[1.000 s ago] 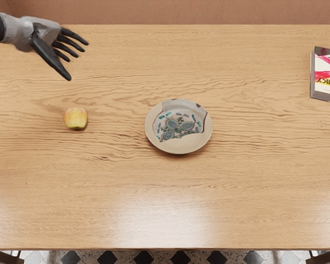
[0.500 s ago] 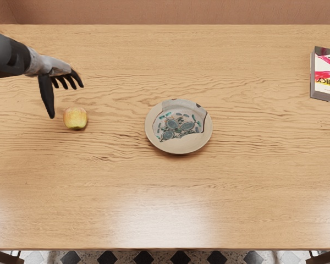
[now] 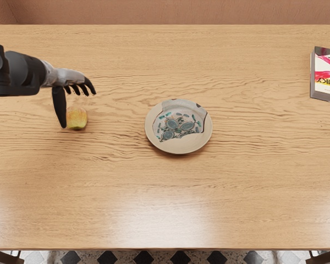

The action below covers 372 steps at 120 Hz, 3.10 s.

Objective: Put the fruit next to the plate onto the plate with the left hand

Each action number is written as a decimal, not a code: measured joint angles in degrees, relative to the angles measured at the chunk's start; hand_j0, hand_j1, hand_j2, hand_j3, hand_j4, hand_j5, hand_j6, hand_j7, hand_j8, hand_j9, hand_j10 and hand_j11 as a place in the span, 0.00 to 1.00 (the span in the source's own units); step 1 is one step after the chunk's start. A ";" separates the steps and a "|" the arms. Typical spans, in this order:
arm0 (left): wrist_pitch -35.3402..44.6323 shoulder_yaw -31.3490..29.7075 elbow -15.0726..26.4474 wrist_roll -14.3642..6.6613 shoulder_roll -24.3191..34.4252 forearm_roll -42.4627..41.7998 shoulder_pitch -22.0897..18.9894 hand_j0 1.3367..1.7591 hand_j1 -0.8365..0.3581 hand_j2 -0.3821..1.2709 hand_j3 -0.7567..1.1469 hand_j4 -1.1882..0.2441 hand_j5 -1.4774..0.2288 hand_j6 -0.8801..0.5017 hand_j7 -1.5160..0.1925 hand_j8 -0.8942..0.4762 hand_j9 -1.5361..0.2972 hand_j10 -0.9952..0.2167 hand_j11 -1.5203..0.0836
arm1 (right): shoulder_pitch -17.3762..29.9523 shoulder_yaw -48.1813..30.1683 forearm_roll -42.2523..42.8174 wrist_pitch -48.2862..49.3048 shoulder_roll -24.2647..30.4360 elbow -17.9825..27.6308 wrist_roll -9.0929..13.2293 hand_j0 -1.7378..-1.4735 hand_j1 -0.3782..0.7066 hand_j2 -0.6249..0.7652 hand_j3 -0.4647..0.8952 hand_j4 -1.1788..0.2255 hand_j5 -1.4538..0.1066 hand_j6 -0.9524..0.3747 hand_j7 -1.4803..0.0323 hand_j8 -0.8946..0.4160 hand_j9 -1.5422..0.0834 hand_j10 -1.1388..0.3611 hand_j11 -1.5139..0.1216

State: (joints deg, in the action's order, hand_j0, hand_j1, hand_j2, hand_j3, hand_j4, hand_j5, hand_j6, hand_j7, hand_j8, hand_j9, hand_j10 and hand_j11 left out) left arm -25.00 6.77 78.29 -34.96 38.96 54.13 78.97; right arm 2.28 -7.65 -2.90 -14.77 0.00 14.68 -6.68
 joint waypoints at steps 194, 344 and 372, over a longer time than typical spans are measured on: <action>25.32 -0.52 1.17 -0.04 -2.87 16.49 -14.80 0.76 0.67 0.27 0.40 0.60 0.62 0.40 0.64 0.41 0.61 0.55 0.68 | 0.00 0.00 0.00 0.00 0.00 0.00 0.00 0.30 0.07 0.44 0.34 0.81 0.90 0.69 0.95 0.66 0.92 0.74 0.90; 36.88 -1.57 -5.89 -0.03 -8.02 17.25 -19.64 0.75 0.50 0.36 0.40 0.47 0.48 0.36 0.50 0.35 0.47 0.41 0.52 | 0.00 0.00 -0.01 0.00 0.00 0.00 0.00 0.30 0.07 0.44 0.34 0.81 0.90 0.69 0.95 0.66 0.92 0.74 0.90; 40.29 -2.51 -6.21 -0.13 -9.14 18.39 -20.64 0.74 0.50 0.37 0.40 0.38 0.44 0.38 0.45 0.37 0.41 0.44 0.45 | 0.00 0.00 -0.01 0.00 0.00 0.00 0.00 0.30 0.07 0.44 0.34 0.81 0.90 0.69 0.95 0.66 0.92 0.74 0.90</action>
State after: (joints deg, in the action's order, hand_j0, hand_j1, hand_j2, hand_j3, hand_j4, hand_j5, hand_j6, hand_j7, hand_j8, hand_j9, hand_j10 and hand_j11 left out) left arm 15.29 4.26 72.08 -35.09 29.82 72.52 58.33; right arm 2.29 -7.65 -2.91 -14.77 0.00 14.68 -6.68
